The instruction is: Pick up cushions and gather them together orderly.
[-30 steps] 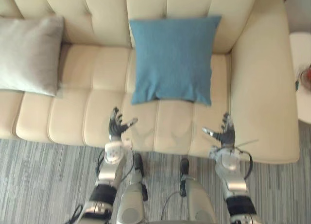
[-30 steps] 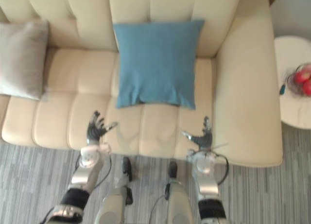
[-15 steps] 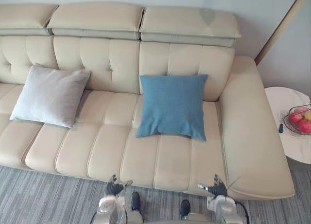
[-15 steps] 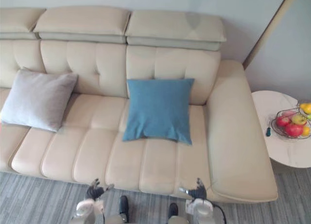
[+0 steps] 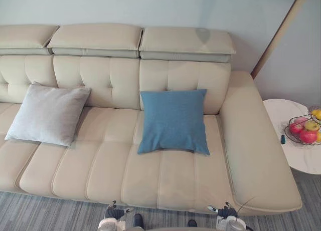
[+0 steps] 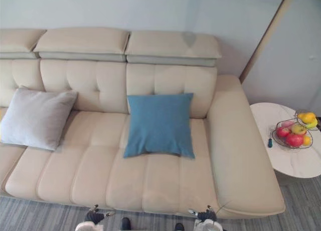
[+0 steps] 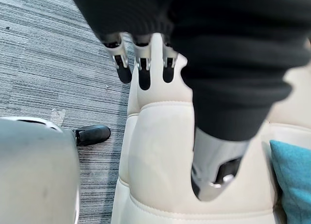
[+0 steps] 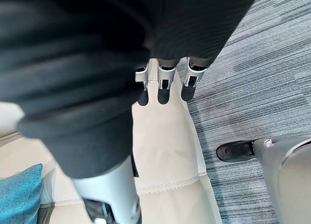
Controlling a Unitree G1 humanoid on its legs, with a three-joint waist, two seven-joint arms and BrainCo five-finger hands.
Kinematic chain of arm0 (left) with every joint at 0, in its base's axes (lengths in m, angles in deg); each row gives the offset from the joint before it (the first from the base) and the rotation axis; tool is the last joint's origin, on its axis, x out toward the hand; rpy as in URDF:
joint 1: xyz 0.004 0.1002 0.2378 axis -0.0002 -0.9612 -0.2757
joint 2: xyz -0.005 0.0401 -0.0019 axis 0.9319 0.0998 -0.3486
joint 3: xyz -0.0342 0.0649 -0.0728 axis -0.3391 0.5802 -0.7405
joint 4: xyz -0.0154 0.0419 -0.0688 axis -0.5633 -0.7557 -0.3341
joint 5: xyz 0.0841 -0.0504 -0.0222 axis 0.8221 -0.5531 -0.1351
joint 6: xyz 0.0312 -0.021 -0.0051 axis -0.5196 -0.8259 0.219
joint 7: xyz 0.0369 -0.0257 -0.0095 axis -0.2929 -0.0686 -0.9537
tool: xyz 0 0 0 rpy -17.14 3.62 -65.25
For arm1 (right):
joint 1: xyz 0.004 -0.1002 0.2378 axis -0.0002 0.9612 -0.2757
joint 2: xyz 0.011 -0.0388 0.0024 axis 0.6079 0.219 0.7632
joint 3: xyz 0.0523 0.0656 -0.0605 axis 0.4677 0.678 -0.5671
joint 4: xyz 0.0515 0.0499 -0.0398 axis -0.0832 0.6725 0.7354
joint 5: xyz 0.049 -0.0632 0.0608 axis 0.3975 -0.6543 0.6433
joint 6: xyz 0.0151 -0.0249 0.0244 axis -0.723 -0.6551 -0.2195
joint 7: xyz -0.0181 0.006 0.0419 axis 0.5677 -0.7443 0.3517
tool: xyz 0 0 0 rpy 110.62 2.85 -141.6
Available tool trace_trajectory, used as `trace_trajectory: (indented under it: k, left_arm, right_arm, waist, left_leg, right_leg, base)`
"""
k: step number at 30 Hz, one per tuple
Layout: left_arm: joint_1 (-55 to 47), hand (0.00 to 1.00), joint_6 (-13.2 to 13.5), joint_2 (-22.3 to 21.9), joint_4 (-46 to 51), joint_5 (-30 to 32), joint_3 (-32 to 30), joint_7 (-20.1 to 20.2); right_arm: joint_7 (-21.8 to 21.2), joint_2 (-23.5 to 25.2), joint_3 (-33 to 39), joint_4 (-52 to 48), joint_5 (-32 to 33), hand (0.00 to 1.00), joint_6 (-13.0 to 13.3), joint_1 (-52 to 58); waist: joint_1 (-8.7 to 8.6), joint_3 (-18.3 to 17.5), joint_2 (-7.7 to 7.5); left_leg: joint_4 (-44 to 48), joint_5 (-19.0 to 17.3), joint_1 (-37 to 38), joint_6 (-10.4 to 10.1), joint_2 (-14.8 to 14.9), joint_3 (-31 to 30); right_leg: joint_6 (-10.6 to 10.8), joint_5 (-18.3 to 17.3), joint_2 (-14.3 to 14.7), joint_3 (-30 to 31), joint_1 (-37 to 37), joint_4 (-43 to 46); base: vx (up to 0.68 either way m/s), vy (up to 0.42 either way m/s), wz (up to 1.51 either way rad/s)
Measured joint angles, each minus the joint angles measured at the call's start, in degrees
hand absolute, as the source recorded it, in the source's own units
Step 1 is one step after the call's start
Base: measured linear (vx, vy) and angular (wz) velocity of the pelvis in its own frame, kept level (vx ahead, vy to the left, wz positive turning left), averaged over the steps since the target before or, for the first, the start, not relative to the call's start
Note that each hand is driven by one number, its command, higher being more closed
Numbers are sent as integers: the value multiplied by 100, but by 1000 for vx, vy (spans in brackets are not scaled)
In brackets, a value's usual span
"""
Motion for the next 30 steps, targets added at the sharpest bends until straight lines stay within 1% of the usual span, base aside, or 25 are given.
trace_trajectory:
  k: [3,6,9,11,13,15,16,17,18,19,20,21,22,23,24,25,26,27,29,30]
  left_arm:
    - [5,0,-33,-1,-85,-1,1,18]
    - [-3,0,-89,-8,-88,-10,-3,117]
    - [8,0,-115,-40,-90,-14,-34,153]
    - [12,0,-131,-131,-92,-14,-214,172]
    - [66,0,-131,-149,-85,-14,-213,181]
    - [136,0,-140,-129,-86,-13,-210,171]
    - [172,0,-155,-109,-85,-10,-210,168]
    - [183,0,-186,-111,-96,-10,-216,159]
    - [186,0,-206,-65,-101,-9,-218,156]
    - [188,0,-212,-24,-90,-8,-219,156]
    - [188,0,-212,4,-78,-8,-220,155]
    - [244,0,-220,7,-83,-7,-269,161]
    - [244,0,-228,-14,-86,-7,-277,162]
    - [203,0,-223,-190,-147,-5,-393,176]
    - [212,0,-212,-205,-135,-4,-445,164]
    - [206,0,-226,-143,-108,-12,-439,140]
    - [266,0,-221,-67,-60,-56,-431,141]
    - [302,0,-236,-100,-75,-54,-378,140]
    - [307,0,-229,-132,-71,-69,-332,132]
    - [310,0,-231,-123,-72,-68,-327,133]
  right_arm:
    - [-65,-1,-1,0,-3,0,-48,31]
    - [-104,-2,-2,4,-12,0,-145,69]
    - [-130,-2,-16,-14,-26,0,-255,139]
    - [-132,-2,-88,-103,-149,0,-318,132]
    - [-124,14,-248,-268,-265,0,-349,101]
    - [-123,64,-369,-322,-319,0,-371,36]
    - [-120,75,-472,-323,-355,0,-371,23]
    - [-120,76,-503,-331,-367,0,-364,0]
    - [-125,79,-523,-333,-365,0,-351,0]
    - [-120,77,-528,-311,-399,0,-334,50]
    - [-118,74,-528,-290,-415,0,-340,58]
    - [-120,48,-596,-276,-468,0,-337,128]
    - [-118,19,-610,-279,-474,0,-329,117]
    - [-107,-184,-613,-279,-521,0,-323,-21]
    - [-97,-157,-639,-268,-583,0,-342,-14]
    - [-96,-116,-715,-204,-629,0,-365,-2]
    - [-94,-57,-773,-108,-669,0,-372,-114]
    - [-80,-53,-795,-88,-686,0,-361,-270]
    - [-71,-28,-789,-69,-691,0,-367,-235]
    - [-65,-27,-789,-68,-692,0,-368,-193]
  waist:
    - [-12,36,24]
    - [-19,68,56]
    - [-17,158,51]
    - [-14,226,22]
    - [-8,301,-57]
    - [-1,387,-153]
    - [11,440,-210]
    - [16,440,-160]
    - [7,411,-244]
    - [13,380,-330]
    - [14,366,-363]
    - [66,299,-477]
    - [84,271,-415]
    - [98,241,52]
    - [60,297,-38]
    - [64,296,-210]
    - [164,341,-272]
    - [151,446,-90]
    - [114,528,-42]
    - [110,537,-44]
  left_leg:
    - [1,-12,154,3,2,35]
    - [2,-13,272,3,19,192]
    - [2,-31,493,18,40,510]
    - [1,-74,556,48,43,869]
    - [2,-102,517,60,26,1103]
    - [2,-101,512,65,17,1330]
    - [-2,-100,476,73,76,1448]
    - [1,-81,406,105,189,1474]
    - [41,-61,356,129,217,1494]
    - [100,-36,338,154,187,1439]
    - [123,-41,333,147,168,1414]
    - [249,-88,234,126,78,1388]
    - [299,-119,156,194,86,1358]
    - [453,-57,-121,316,377,1248]
    - [558,23,-78,186,254,1245]
    - [611,37,-92,207,136,1286]
    - [728,27,-230,194,129,1349]
    - [826,50,-334,168,342,1297]
    - [910,75,-318,129,480,1205]
    - [907,87,-289,109,492,1172]
  right_leg:
    - [0,0,0,25,137,-2]
    - [0,3,6,147,144,63]
    - [3,1,14,419,115,239]
    - [14,-7,17,726,-142,479]
    - [6,-127,-34,779,-470,769]
    - [7,-190,-124,638,-730,1071]
    - [-86,-240,-197,394,-770,1139]
    - [-251,-323,-257,148,-895,1402]
    - [-239,-508,-421,-131,-1114,2273]
    - [-157,-704,-556,-281,-1077,2673]
    - [-97,-771,-610,-330,-1045,2674]
    - [-20,-806,-544,-362,-991,2330]
    - [36,-737,-491,-342,-930,2070]
    - [-36,-697,-315,-427,-786,2107]
    - [-42,-1148,-539,-523,-761,3079]
    - [139,-1340,-614,-516,-599,2847]
    - [94,-1477,-525,-532,-430,2217]
    - [-8,-1190,-273,-622,-237,1851]
    - [-60,-1063,-129,-696,-58,1649]
    - [-61,-1063,-120,-713,-44,1637]
  base:
    - [-16,-2,-8]
    - [-67,7,-23]
    - [-87,31,-48]
    - [-144,65,-72]
    - [-135,49,-65]
    - [-120,23,-53]
    - [-126,-28,-39]
    - [-99,-71,-29]
    - [-41,-104,5]
    - [16,-98,18]
    - [43,-113,16]
    - [35,-103,0]
    - [50,-111,-3]
    - [28,-61,17]
    - [58,-61,22]
    - [16,-102,3]
    - [-42,-135,-16]
    - [-87,-127,-18]
    - [-100,-44,9]
    - [-136,-27,18]
